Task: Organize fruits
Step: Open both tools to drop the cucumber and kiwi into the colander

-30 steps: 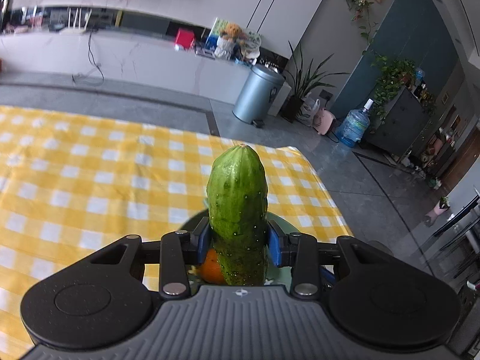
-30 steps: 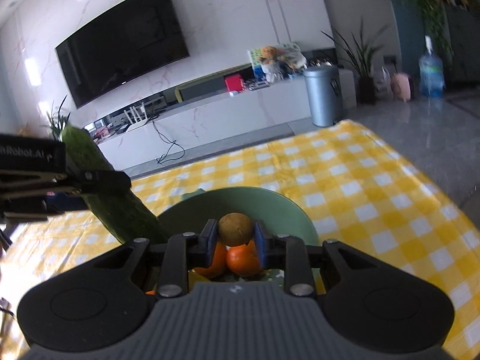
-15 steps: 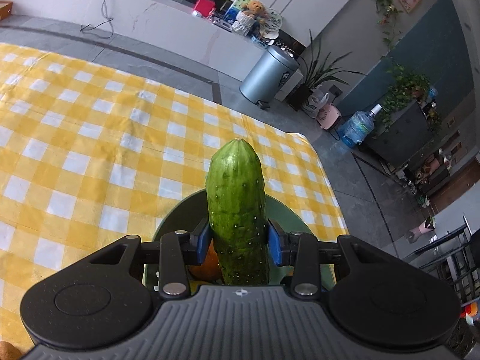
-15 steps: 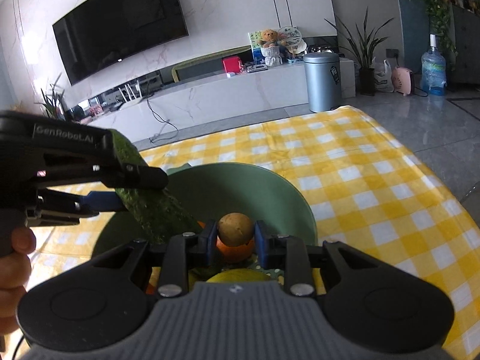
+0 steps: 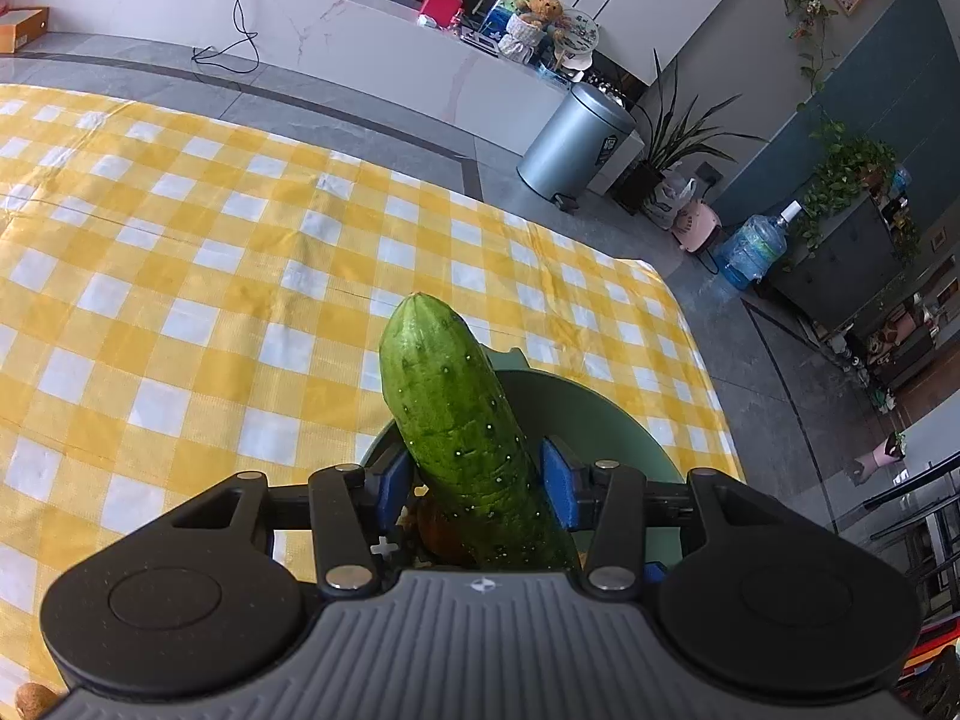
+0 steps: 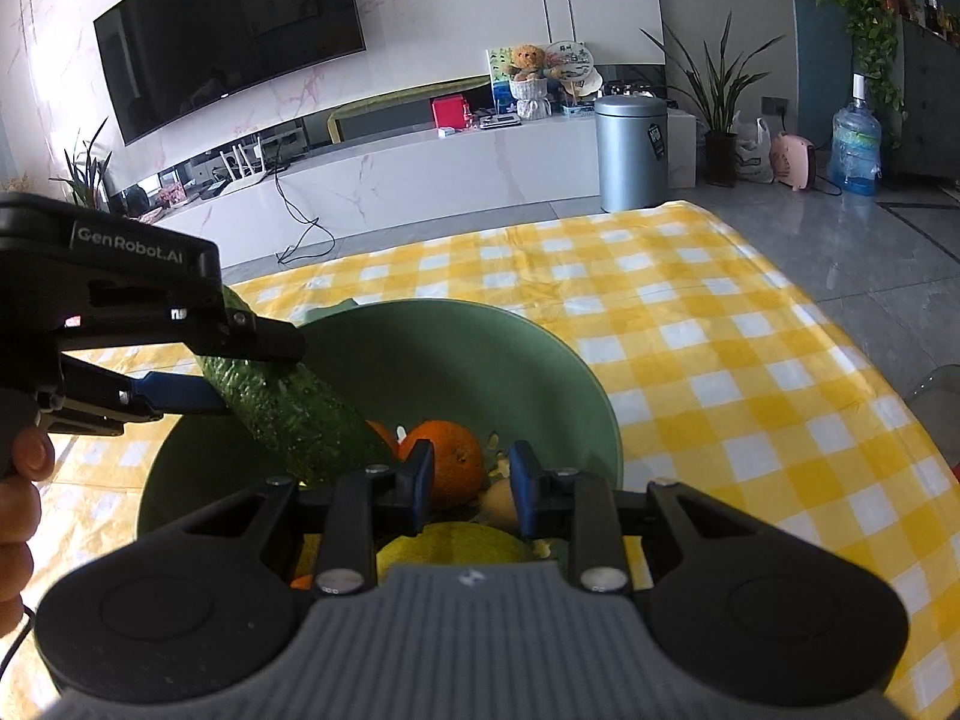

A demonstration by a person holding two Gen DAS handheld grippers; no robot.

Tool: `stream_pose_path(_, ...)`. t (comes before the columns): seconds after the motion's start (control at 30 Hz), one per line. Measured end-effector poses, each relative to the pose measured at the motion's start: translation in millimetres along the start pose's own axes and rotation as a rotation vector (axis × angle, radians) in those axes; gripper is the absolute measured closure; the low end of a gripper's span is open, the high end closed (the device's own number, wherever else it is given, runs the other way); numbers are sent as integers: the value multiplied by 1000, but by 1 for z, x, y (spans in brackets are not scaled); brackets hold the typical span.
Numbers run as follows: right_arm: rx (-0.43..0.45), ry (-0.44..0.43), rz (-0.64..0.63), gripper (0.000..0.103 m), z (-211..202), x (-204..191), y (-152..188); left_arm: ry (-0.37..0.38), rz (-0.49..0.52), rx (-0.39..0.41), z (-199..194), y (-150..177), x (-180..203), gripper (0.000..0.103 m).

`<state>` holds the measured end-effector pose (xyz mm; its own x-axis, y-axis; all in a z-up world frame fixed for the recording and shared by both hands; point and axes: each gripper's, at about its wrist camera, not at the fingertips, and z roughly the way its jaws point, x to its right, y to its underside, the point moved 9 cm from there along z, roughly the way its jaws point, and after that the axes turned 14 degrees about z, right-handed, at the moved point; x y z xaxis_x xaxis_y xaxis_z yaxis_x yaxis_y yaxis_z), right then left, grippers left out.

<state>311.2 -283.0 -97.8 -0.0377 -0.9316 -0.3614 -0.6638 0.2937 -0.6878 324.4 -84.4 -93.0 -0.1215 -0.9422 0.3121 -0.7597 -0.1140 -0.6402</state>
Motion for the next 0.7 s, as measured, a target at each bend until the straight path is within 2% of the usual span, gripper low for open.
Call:
stream_pose_path(0.13, 4, -2, 7, 78, -1, 1, 0, -20, 17, -20, 0, 2, 1, 49)
stream_pose_path(0.2, 6, -7, 16, 78, -1, 2, -1, -21, 45, -4, -3, 1, 3, 47)
stream_pose_path(0.27, 11, -15, 20, 73, -2, 1, -1, -26, 67, 12, -8, -1, 6, 42)
stream_pose_path(0.3, 16, -20, 20, 68, -3, 0, -2, -27, 75, 17, -10, -2, 6, 42)
stream_pose_path(0.5, 45, -47, 31, 60, -11, -3, -3, -44, 142, 37, -34, -3, 10, 38)
stream_pose_path(0.6, 87, -66, 45, 46, -23, -5, -4, -60, 201, 52, -51, 1, 11, 36)
stream_pose_path(0.7, 128, -96, 41, 44, -37, -13, -4, -65, 239, 62, -70, 6, 9, 36)
